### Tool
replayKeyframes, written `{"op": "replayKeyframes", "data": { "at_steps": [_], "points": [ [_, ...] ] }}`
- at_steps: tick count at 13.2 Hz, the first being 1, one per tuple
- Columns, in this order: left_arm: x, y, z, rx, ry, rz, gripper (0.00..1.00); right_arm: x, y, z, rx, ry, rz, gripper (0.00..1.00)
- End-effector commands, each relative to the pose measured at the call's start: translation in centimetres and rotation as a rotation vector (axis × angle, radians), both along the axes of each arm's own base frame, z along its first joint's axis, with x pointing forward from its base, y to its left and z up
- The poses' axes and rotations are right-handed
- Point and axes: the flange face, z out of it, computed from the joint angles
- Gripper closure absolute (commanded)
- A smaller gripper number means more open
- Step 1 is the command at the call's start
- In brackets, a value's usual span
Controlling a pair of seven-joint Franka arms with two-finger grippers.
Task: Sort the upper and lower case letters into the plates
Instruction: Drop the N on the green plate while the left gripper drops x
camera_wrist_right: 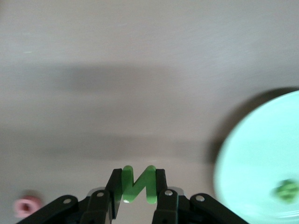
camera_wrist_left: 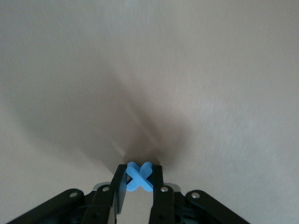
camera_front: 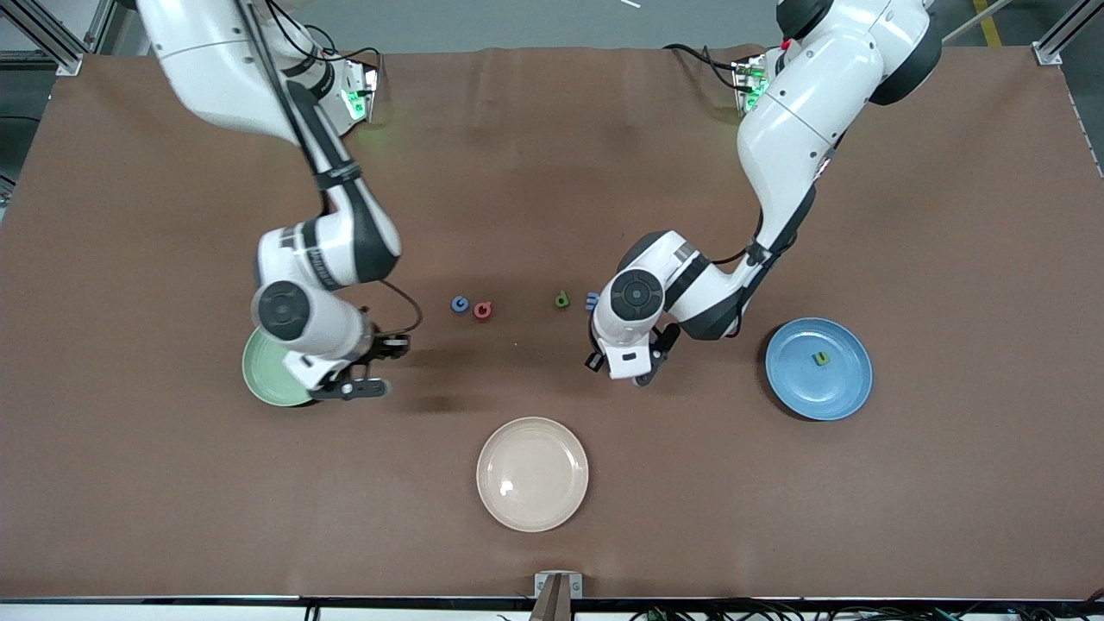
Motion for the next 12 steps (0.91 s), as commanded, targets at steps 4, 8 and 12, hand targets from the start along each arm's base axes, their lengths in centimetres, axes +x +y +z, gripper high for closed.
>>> {"op": "replayKeyframes", "data": {
  "at_steps": [4,8,12],
  "points": [
    [5.5,10.9,7.1,0.08,-0.008,-0.029,1.0,-2.0,-11.5,-4.6,0.021,-0.035,0.112,1.0],
    [7.2,23.5,8.4,0.102,0.03,-0.146,1.0,-4.0,-13.3,-7.6,0.01,-0.065,0.103,1.0],
    [7.4,34.2,6.6,0.083,0.087,-0.215,1.0,-4.0,-13.3,-7.6,0.012,-0.057,0.102,0.67]
  ]
}}
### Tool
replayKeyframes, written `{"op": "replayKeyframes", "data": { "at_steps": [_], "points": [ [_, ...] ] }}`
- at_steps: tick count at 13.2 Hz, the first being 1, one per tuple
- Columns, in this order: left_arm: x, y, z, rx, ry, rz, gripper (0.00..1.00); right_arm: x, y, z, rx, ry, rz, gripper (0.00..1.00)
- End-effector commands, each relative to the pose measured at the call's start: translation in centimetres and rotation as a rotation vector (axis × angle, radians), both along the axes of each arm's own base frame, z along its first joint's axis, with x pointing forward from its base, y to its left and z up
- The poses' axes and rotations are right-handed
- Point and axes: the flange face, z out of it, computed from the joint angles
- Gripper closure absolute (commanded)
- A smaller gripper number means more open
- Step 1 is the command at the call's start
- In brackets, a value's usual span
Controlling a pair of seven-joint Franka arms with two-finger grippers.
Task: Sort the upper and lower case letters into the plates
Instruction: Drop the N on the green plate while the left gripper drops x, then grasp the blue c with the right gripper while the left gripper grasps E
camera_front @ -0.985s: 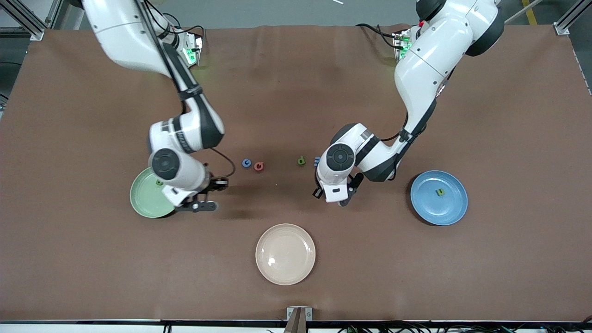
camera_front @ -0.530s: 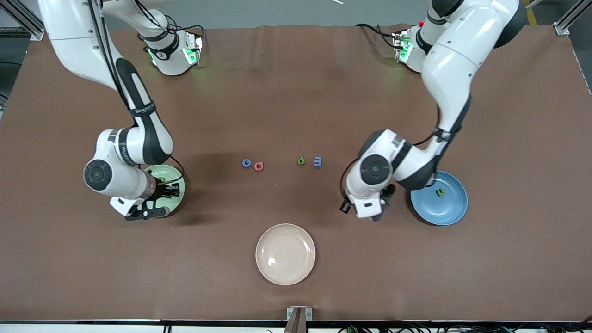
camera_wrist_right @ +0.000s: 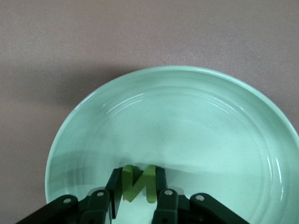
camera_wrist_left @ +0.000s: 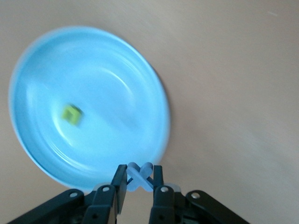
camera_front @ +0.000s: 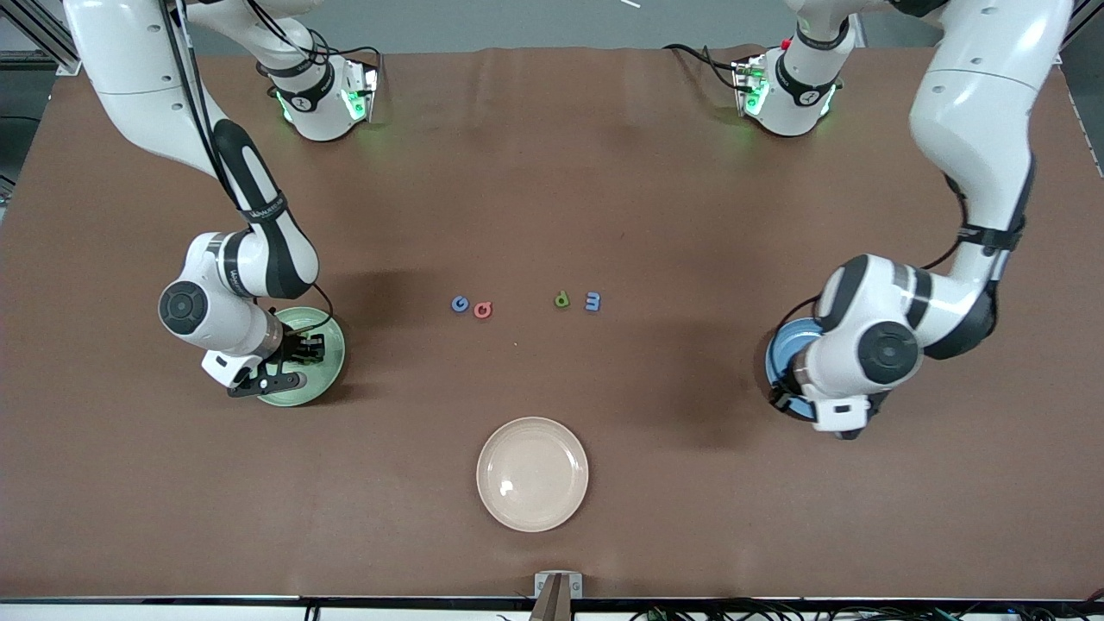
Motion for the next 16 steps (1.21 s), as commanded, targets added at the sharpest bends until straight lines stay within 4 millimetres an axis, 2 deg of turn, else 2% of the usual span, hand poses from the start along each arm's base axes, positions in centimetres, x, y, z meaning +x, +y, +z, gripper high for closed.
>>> {"op": "replayKeyframes", "data": {
  "at_steps": [1,3,4,5,6,7,8,9,10,11,13,15,16],
  "points": [
    [-1.3,4.0,-0.7,0.0,0.03,-0.059,1.0,-0.8,0.0,0.0,0.006,0.007,0.01,0.01],
    [-1.6,6.1,-1.8,-0.01,0.051,-0.066,0.97,-0.2,0.5,2.0,0.018,0.011,-0.005,0.0],
    [-1.9,6.7,-2.7,-0.016,0.061,-0.068,0.91,0.2,1.2,4.0,0.025,0.032,-0.023,0.0],
    [-1.9,7.2,-3.1,-0.02,0.066,-0.062,0.79,0.3,2.3,5.9,0.029,0.057,-0.071,0.0],
    [-1.9,7.2,-3.2,-0.02,0.067,-0.062,0.55,0.1,4.0,7.5,0.027,0.063,-0.114,0.0],
    [-1.9,7.2,-3.2,-0.02,0.067,-0.062,0.17,-0.3,5.4,8.8,0.024,0.065,-0.182,0.0],
    [-1.8,7.2,-2.9,-0.018,0.064,-0.062,0.0,-0.9,7.4,9.6,0.018,0.066,-0.249,0.0],
    [-1.8,6.7,-2.3,-0.014,0.062,-0.066,0.0,-1.9,9.6,9.7,0.01,0.068,-0.29,0.0],
    [-1.7,5.4,-1.0,-0.016,0.045,-0.069,0.0,-3.1,12.3,9.2,-0.001,0.072,-0.328,0.0],
    [-2.0,3.4,0.1,-0.027,0.049,-0.094,0.0,-4.1,14.4,8.8,-0.007,0.063,-0.369,0.0],
    [-3.2,-1.3,2.5,-0.039,0.081,-0.159,0.0,-6.5,20.4,7.9,-0.007,0.029,-0.424,0.0],
    [-4.5,-6.4,3.6,-0.072,0.077,-0.192,0.0,-7.7,24.3,6.6,0.001,0.0,-0.41,0.0],
    [-5.2,-9.0,3.9,-0.082,0.075,-0.211,0.0,-8.0,25.5,6.0,0.009,-0.017,-0.405,0.0]
  ]
}}
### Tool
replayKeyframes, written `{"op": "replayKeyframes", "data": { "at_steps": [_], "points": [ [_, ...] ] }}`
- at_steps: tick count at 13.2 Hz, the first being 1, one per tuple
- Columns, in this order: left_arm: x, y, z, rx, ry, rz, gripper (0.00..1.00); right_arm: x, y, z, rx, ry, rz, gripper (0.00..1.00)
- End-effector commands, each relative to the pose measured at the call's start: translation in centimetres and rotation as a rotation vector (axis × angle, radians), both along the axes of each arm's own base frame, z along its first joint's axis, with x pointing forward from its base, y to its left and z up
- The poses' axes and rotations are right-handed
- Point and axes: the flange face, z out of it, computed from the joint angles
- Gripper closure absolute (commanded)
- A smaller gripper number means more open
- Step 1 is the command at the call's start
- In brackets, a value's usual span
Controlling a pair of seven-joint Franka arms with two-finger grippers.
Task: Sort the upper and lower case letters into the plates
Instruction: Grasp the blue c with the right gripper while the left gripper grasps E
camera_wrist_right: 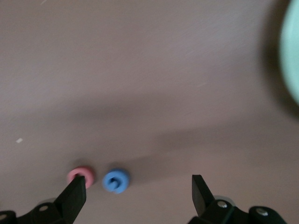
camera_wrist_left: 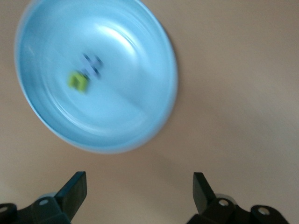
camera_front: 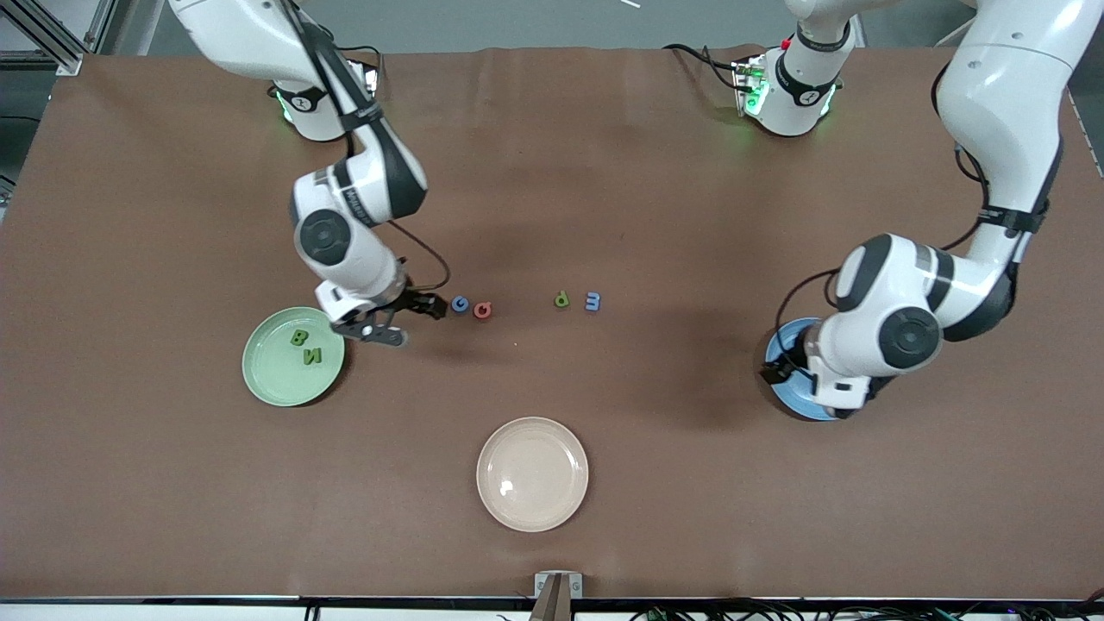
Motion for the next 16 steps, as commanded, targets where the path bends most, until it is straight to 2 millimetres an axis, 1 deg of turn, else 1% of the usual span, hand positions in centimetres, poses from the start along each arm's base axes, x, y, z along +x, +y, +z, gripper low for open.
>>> {"op": "replayKeyframes", "data": {
  "at_steps": [1,2,3,4,5,6,8,9,10,11,13,14,15,16],
  "points": [
    [-2.2,-5.6,0.9,-0.002,-0.002,-0.058,0.0,-0.8,2.5,-2.0,0.004,-0.038,-0.005,0.01],
    [-3.4,-8.3,0.7,-0.001,-0.002,-0.095,0.01,-1.0,3.8,-3.1,0.006,-0.052,-0.003,0.03],
    [-5.1,-11.7,0.4,0.004,-0.013,-0.159,0.01,-1.4,5.4,-4.4,0.006,-0.064,0.005,0.06],
    [-6.2,-13.8,0.1,0.02,-0.038,-0.217,0.03,-1.9,6.7,-5.5,0.001,-0.065,0.014,0.08],
    [-7.6,-15.6,-0.8,0.025,-0.056,-0.271,0.03,-1.9,6.9,-6.0,0.0,-0.068,0.014,0.08],
    [-8.9,-17.0,-1.8,0.008,-0.075,-0.309,0.05,-1.5,6.6,-5.7,0.003,-0.07,-0.02,0.08],
    [-11.1,-20.0,-3.3,-0.044,-0.134,-0.386,0.07,-1.2,5.8,-6.1,-0.009,-0.061,-0.056,0.08],
    [-12.2,-21.5,-3.8,-0.038,-0.147,-0.437,0.08,-0.9,4.9,-6.3,-0.016,-0.052,-0.079,0.08],
    [-13.3,-23.1,-4.6,-0.034,-0.156,-0.492,0.11,-0.9,3.6,-7.0,-0.027,-0.039,-0.096,0.08],
    [-14.2,-24.4,-4.9,-0.041,-0.174,-0.53,0.13,-1.4,3.1,-7.5,-0.034,-0.034,-0.097,0.08],
    [-15.0,-26.0,-5.8,-0.073,-0.199,-0.57,0.14,-2.0,3.0,-8.0,-0.04,-0.029,-0.094,0.09],
    [-15.8,-27.2,-5.8,-0.082,-0.218,-0.6,0.17,-2.2,2.5,-8.1,-0.046,-0.026,-0.085,0.09],
    [-16.3,-28.1,-6.0,-0.083,-0.227,-0.628,0.19,-2.4,2.5,-8.2,-0.049,-0.025,-0.079,0.09],
    [-16.6,-28.4,-6.6,-0.078,-0.226,-0.647,0.2,-2.6,2.7,-8.2,-0.051,-0.024,-0.075,0.09]
  ]
}}
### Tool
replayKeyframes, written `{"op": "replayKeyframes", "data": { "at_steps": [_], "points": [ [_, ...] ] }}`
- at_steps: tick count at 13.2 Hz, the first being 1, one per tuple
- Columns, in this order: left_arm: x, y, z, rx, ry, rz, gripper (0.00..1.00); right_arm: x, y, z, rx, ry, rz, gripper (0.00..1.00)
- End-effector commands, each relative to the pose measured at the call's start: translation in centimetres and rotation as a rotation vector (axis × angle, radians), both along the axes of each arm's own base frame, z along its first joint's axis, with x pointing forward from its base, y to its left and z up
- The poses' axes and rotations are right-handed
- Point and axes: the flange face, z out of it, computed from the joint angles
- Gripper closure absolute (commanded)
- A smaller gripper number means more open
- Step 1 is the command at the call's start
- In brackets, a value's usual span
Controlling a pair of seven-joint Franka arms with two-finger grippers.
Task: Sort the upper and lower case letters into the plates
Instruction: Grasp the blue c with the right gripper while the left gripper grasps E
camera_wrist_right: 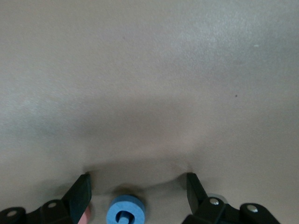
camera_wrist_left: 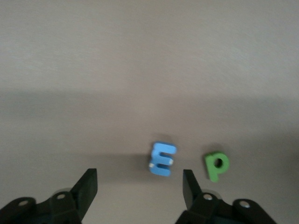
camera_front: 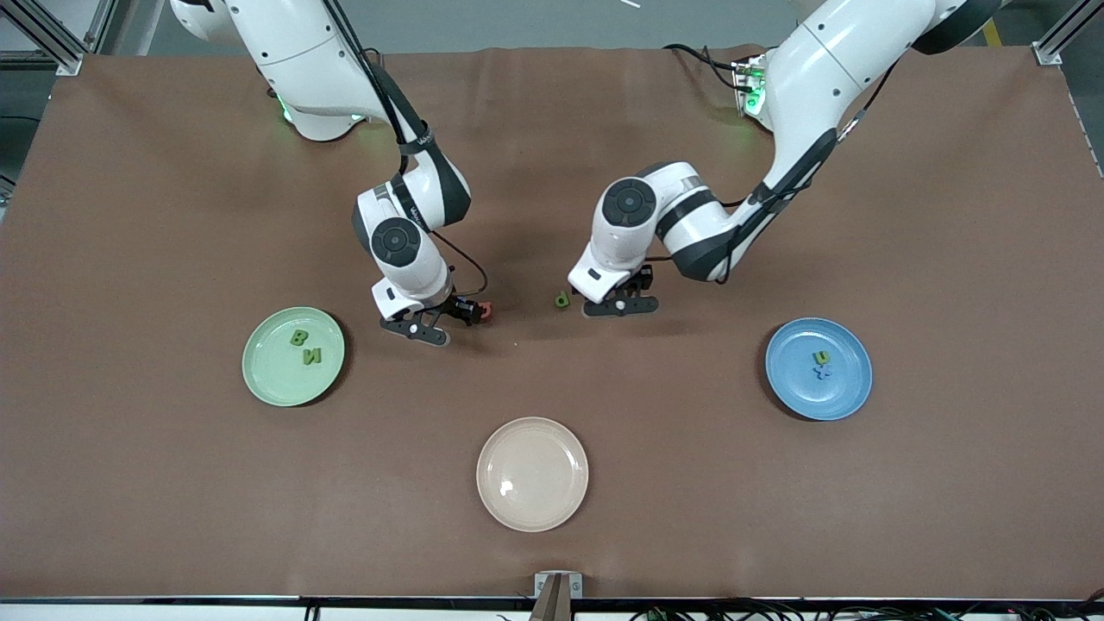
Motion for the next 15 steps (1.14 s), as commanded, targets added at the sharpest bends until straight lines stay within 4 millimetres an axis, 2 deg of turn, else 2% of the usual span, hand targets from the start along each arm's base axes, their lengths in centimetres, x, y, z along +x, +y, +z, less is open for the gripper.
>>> {"op": "replayKeyframes", "data": {
  "at_steps": [1,4,6,8,10,11,13,14,15],
  "points": [
    [-0.6,-1.2,-0.7,0.005,-0.034,-0.072,0.25,-1.2,0.1,-0.1,-0.008,0.002,0.005,0.09],
    [-1.0,-1.3,-2.1,0.012,-0.017,-0.086,0.33,-2.6,1.1,-0.1,-0.01,0.007,0.026,0.09],
    [-0.3,-1.5,-2.7,0.002,-0.014,-0.078,0.34,-3.0,1.5,0.2,-0.008,0.005,0.03,0.1],
    [-0.4,-2.3,-3.2,-0.002,-0.01,-0.081,0.37,-3.0,1.5,0.3,-0.008,0.005,0.032,0.17],
    [0.0,-1.7,-4.2,0.017,-0.012,-0.083,0.42,-2.9,1.5,0.3,-0.009,0.006,0.036,0.32],
    [0.0,-1.7,-4.3,0.02,-0.016,-0.088,0.45,-2.8,1.3,0.3,-0.01,0.009,0.037,0.46],
    [0.0,-1.7,-4.5,0.019,-0.011,-0.086,0.47,-2.8,1.2,0.2,-0.012,0.016,0.025,0.86],
    [0.0,-1.7,-4.5,0.019,-0.011,-0.085,0.54,-2.8,1.2,0.4,-0.011,0.015,0.023,0.97],
    [-0.1,-1.7,-4.5,0.02,-0.009,-0.069,0.66,-2.7,1.1,0.5,-0.01,0.013,0.02,1.0]
  ]
}}
